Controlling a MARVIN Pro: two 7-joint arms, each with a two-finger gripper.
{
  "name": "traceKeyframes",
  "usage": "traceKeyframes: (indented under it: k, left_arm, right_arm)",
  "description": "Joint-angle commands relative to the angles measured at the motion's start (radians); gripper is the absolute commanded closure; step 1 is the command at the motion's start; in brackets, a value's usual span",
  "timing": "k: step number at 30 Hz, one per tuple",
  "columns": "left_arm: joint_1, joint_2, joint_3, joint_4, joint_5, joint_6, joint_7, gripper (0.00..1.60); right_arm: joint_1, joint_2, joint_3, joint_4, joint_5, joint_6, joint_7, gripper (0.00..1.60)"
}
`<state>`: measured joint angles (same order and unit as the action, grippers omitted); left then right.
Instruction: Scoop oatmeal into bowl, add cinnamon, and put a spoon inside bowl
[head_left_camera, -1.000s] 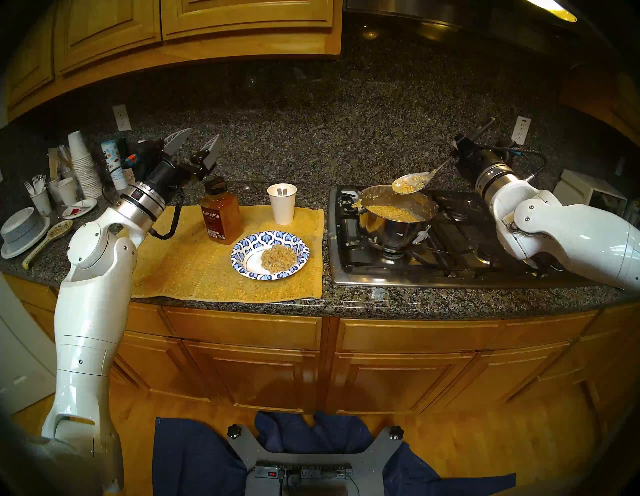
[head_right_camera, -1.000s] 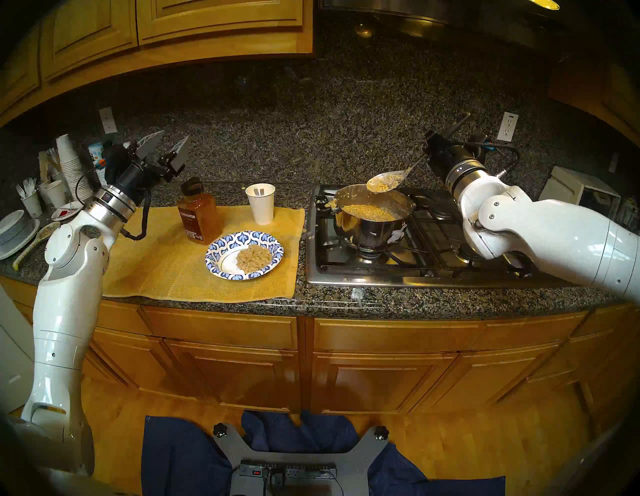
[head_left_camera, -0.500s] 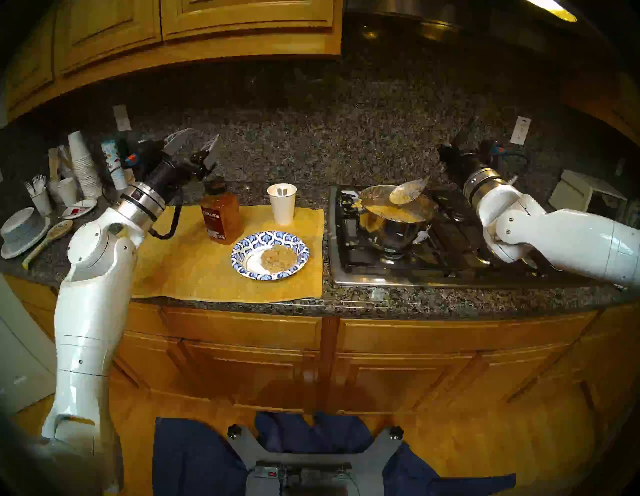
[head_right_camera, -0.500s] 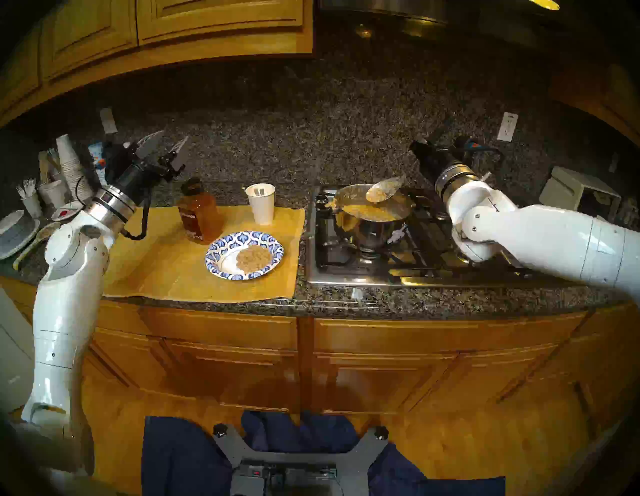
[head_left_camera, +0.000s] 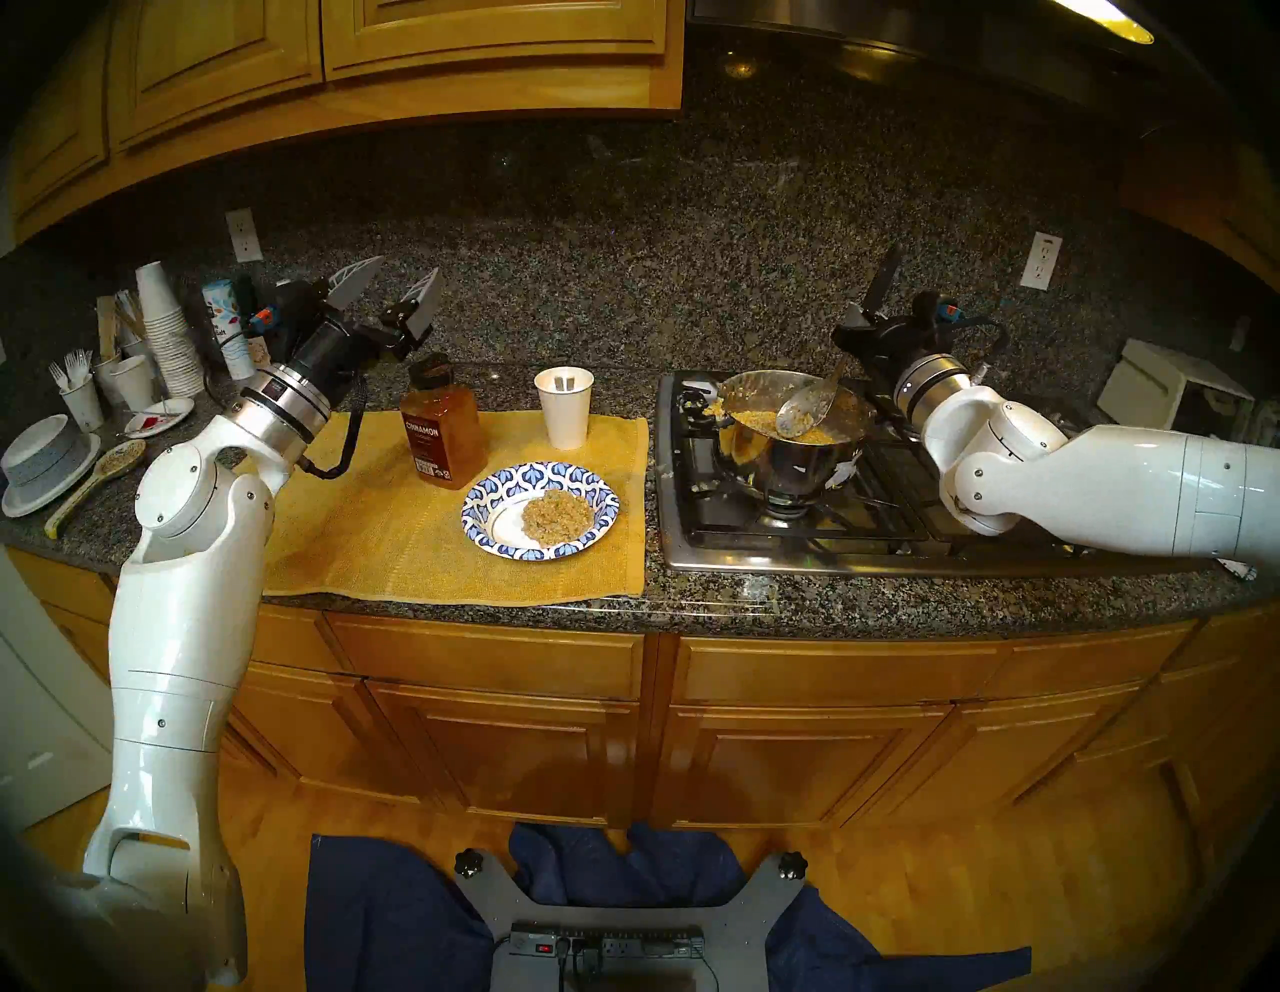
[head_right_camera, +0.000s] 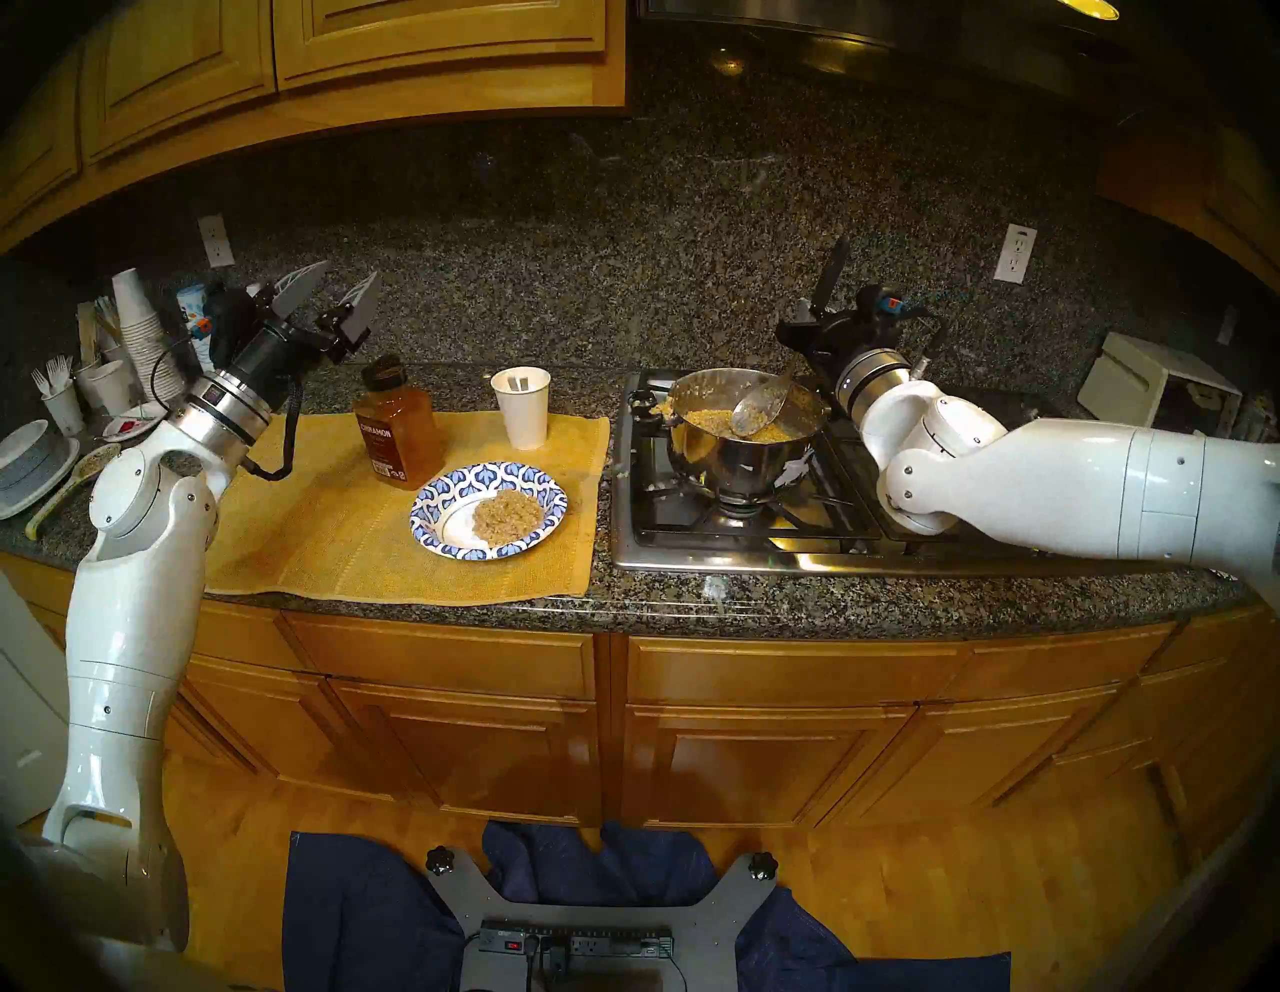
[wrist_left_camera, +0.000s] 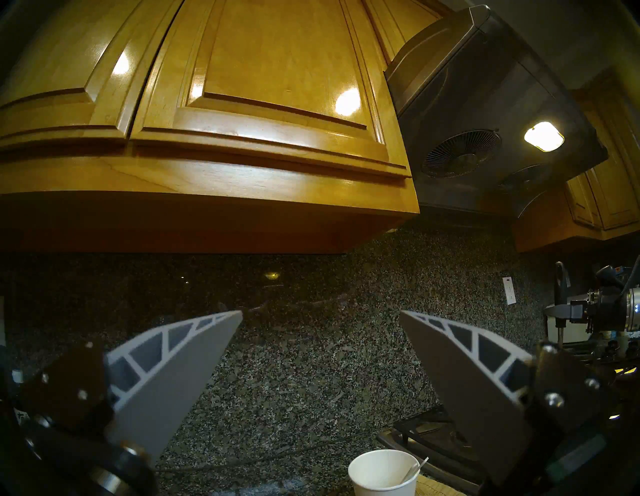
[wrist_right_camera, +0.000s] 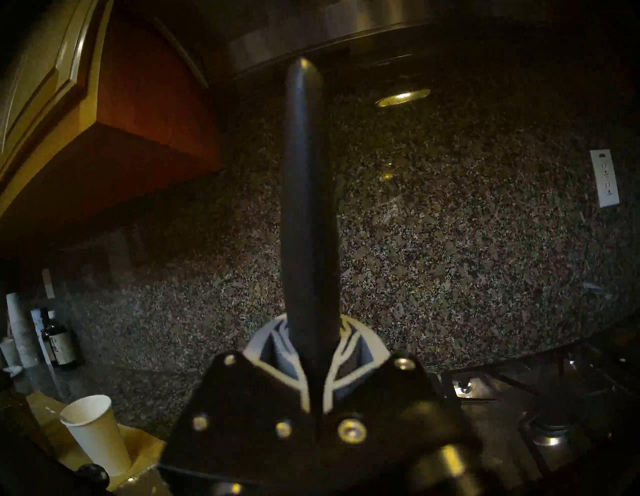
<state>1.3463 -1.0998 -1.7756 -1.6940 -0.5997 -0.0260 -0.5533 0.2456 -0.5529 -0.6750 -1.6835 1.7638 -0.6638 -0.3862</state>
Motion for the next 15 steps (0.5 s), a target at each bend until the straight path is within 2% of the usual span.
traceKeyframes:
  k: [1,15]
  left_arm:
    - [-0.034,-0.001,-0.006,-0.023,-0.009,-0.012,-0.001,0.00]
    - [-0.033,-0.001,-0.006,-0.023,-0.009,-0.012,-0.001,0.00]
  right_arm:
    - [0.017,-0.044,0.009,0.019,-0.026,0.002,-0.015,1.60]
    - [0.016,-0.069,0.008,0.017,0.008,0.035,-0.040,1.60]
